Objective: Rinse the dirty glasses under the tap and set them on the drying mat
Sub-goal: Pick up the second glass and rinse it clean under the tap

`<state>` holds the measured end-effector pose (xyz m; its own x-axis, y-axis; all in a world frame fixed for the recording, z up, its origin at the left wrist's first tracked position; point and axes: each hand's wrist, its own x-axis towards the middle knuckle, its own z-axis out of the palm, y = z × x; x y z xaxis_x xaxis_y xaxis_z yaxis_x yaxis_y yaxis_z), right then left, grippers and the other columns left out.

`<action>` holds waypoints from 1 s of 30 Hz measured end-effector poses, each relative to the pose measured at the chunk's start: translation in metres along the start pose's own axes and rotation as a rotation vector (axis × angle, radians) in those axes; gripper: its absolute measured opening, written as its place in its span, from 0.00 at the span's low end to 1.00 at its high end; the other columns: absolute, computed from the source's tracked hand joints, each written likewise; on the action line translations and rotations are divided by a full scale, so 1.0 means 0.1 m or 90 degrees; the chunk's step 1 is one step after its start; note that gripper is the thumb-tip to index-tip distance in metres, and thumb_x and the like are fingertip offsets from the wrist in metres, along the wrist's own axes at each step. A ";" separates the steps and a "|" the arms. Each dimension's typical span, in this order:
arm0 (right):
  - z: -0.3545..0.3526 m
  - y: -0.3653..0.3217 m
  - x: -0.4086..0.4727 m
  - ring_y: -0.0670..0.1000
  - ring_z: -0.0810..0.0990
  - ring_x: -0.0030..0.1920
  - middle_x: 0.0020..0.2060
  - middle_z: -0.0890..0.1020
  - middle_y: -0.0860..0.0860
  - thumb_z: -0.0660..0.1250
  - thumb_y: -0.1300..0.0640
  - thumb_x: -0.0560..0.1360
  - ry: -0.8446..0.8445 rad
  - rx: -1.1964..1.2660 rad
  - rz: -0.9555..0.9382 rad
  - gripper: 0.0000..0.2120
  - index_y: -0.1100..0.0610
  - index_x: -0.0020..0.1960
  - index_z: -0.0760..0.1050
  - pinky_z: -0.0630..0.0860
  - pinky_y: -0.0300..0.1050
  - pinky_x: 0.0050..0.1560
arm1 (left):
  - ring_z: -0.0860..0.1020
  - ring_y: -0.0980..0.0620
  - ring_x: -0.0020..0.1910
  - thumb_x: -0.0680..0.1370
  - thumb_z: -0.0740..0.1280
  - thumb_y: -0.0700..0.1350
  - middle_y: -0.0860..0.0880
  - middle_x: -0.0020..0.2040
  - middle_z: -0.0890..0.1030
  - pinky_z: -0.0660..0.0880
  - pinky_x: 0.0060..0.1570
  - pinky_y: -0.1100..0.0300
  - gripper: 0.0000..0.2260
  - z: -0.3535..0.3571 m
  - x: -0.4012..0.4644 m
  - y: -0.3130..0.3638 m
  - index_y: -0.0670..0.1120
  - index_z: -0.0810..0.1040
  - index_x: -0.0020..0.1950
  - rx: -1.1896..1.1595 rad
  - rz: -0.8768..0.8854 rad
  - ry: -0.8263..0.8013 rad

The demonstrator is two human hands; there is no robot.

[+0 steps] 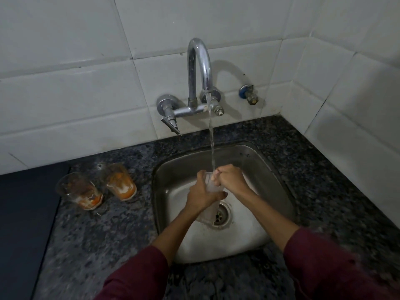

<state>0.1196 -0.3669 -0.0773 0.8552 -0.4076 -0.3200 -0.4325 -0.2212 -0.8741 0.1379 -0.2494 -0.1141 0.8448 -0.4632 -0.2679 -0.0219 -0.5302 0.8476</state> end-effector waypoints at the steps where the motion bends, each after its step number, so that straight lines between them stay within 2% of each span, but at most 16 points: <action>1: 0.03 0.05 0.01 0.46 0.78 0.32 0.28 0.79 0.49 0.61 0.69 0.71 -0.009 -0.006 0.020 0.14 0.57 0.31 0.77 0.77 0.31 0.38 | 0.78 0.48 0.53 0.66 0.76 0.52 0.48 0.57 0.76 0.78 0.52 0.51 0.35 -0.01 -0.01 -0.02 0.54 0.61 0.66 -0.037 -0.040 -0.035; 3: 0.07 0.16 0.03 0.50 0.81 0.38 0.32 0.82 0.51 0.63 0.65 0.73 -0.021 -0.025 0.056 0.12 0.57 0.32 0.78 0.80 0.44 0.48 | 0.78 0.48 0.53 0.67 0.75 0.49 0.46 0.55 0.78 0.78 0.55 0.48 0.32 -0.02 -0.04 -0.03 0.52 0.63 0.65 -0.133 -0.121 -0.111; 4: 0.09 0.20 0.03 0.52 0.82 0.40 0.35 0.83 0.53 0.65 0.63 0.73 -0.032 -0.043 0.066 0.11 0.57 0.33 0.79 0.79 0.47 0.48 | 0.79 0.47 0.53 0.68 0.75 0.46 0.44 0.54 0.78 0.78 0.55 0.47 0.28 -0.02 -0.05 -0.03 0.50 0.64 0.64 -0.158 -0.147 -0.139; 6: 0.11 0.28 0.03 0.55 0.83 0.42 0.41 0.85 0.58 0.67 0.60 0.73 -0.059 -0.070 0.067 0.07 0.59 0.38 0.81 0.79 0.48 0.46 | 0.79 0.46 0.53 0.72 0.72 0.44 0.43 0.53 0.78 0.79 0.54 0.48 0.20 -0.03 -0.06 -0.01 0.49 0.67 0.59 -0.163 -0.176 -0.172; 8: 0.13 0.35 0.02 0.58 0.83 0.46 0.45 0.85 0.60 0.67 0.60 0.73 -0.071 -0.071 0.066 0.07 0.63 0.44 0.83 0.80 0.50 0.48 | 0.79 0.45 0.55 0.72 0.72 0.45 0.42 0.56 0.78 0.78 0.54 0.47 0.16 -0.06 -0.07 -0.02 0.50 0.71 0.56 -0.164 -0.200 -0.197; 11: 0.16 0.42 0.00 0.57 0.83 0.50 0.47 0.84 0.59 0.65 0.63 0.73 -0.054 -0.045 0.068 0.08 0.63 0.47 0.82 0.80 0.53 0.53 | 0.80 0.45 0.55 0.71 0.74 0.49 0.43 0.58 0.78 0.80 0.48 0.49 0.24 -0.09 -0.07 -0.07 0.49 0.69 0.62 -0.215 -0.254 -0.215; 13: 0.18 0.46 0.00 0.55 0.82 0.49 0.48 0.84 0.58 0.65 0.64 0.74 -0.045 -0.022 0.069 0.08 0.62 0.49 0.82 0.80 0.51 0.53 | 0.80 0.45 0.54 0.70 0.75 0.49 0.43 0.57 0.79 0.80 0.51 0.47 0.28 -0.11 -0.07 -0.10 0.47 0.67 0.65 -0.235 -0.266 -0.217; 15: 0.18 0.49 -0.02 0.53 0.81 0.47 0.48 0.83 0.59 0.65 0.65 0.74 -0.045 0.033 0.069 0.09 0.62 0.53 0.81 0.79 0.48 0.51 | 0.80 0.49 0.51 0.71 0.74 0.49 0.46 0.54 0.79 0.79 0.51 0.49 0.27 -0.12 -0.08 -0.10 0.46 0.66 0.65 -0.237 -0.260 -0.223; 17: 0.17 0.50 -0.03 0.53 0.80 0.48 0.48 0.83 0.59 0.65 0.67 0.73 -0.045 0.112 0.061 0.10 0.61 0.53 0.80 0.78 0.44 0.48 | 0.76 0.54 0.46 0.73 0.72 0.49 0.50 0.49 0.76 0.78 0.45 0.55 0.24 -0.14 -0.12 -0.05 0.51 0.62 0.62 -0.248 -0.259 -0.205; 19: 0.16 0.48 -0.05 0.54 0.80 0.53 0.49 0.83 0.56 0.64 0.69 0.72 -0.017 0.176 0.036 0.11 0.60 0.52 0.80 0.77 0.45 0.50 | 0.77 0.53 0.48 0.73 0.73 0.48 0.50 0.53 0.75 0.79 0.46 0.51 0.28 -0.14 -0.11 -0.06 0.52 0.60 0.67 -0.304 -0.232 -0.169; 21: 0.14 0.44 -0.09 0.55 0.79 0.58 0.54 0.82 0.55 0.65 0.65 0.74 0.008 0.221 0.005 0.13 0.58 0.57 0.78 0.76 0.47 0.57 | 0.79 0.52 0.48 0.74 0.72 0.45 0.51 0.54 0.76 0.79 0.49 0.49 0.30 -0.12 -0.11 -0.05 0.54 0.60 0.70 -0.376 -0.173 -0.126; 24: 0.12 0.38 -0.20 0.52 0.76 0.63 0.63 0.76 0.49 0.66 0.51 0.75 -0.065 0.310 0.003 0.24 0.49 0.70 0.67 0.73 0.51 0.62 | 0.82 0.53 0.48 0.75 0.70 0.40 0.53 0.56 0.74 0.80 0.47 0.50 0.30 -0.11 -0.03 -0.09 0.57 0.59 0.70 -0.483 -0.082 -0.079; 26: 0.10 0.36 -0.25 0.51 0.69 0.69 0.68 0.67 0.42 0.68 0.43 0.70 -0.170 0.328 -0.012 0.38 0.43 0.75 0.54 0.71 0.55 0.66 | 0.82 0.51 0.50 0.76 0.67 0.38 0.51 0.60 0.73 0.80 0.44 0.53 0.28 -0.11 0.00 -0.03 0.55 0.60 0.71 -0.548 -0.037 -0.073; 27: 0.10 0.34 -0.28 0.48 0.65 0.71 0.68 0.62 0.40 0.70 0.42 0.68 -0.203 0.285 -0.037 0.44 0.41 0.75 0.47 0.68 0.55 0.68 | 0.81 0.51 0.50 0.77 0.66 0.39 0.50 0.60 0.74 0.79 0.44 0.54 0.26 -0.09 0.01 0.00 0.54 0.60 0.71 -0.581 -0.031 -0.069; 28: 0.10 0.33 -0.28 0.46 0.62 0.71 0.68 0.60 0.39 0.72 0.42 0.66 -0.211 0.221 -0.064 0.49 0.40 0.75 0.43 0.67 0.55 0.69 | 0.81 0.52 0.50 0.79 0.64 0.41 0.49 0.60 0.75 0.79 0.45 0.55 0.22 -0.09 0.03 0.03 0.53 0.61 0.70 -0.619 -0.043 -0.068; 30: 0.09 0.29 -0.30 0.46 0.66 0.68 0.70 0.61 0.41 0.76 0.50 0.66 -0.156 0.056 -0.113 0.53 0.40 0.75 0.39 0.71 0.52 0.67 | 0.81 0.51 0.52 0.81 0.60 0.48 0.47 0.59 0.76 0.80 0.48 0.54 0.16 -0.07 0.05 0.07 0.49 0.64 0.68 -0.658 -0.066 -0.040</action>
<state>0.0844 -0.3530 -0.0963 0.9634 -0.1406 -0.2282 -0.2522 -0.1873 -0.9494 0.1456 -0.2504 -0.1066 0.7867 -0.5017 -0.3597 0.5426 0.2843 0.7904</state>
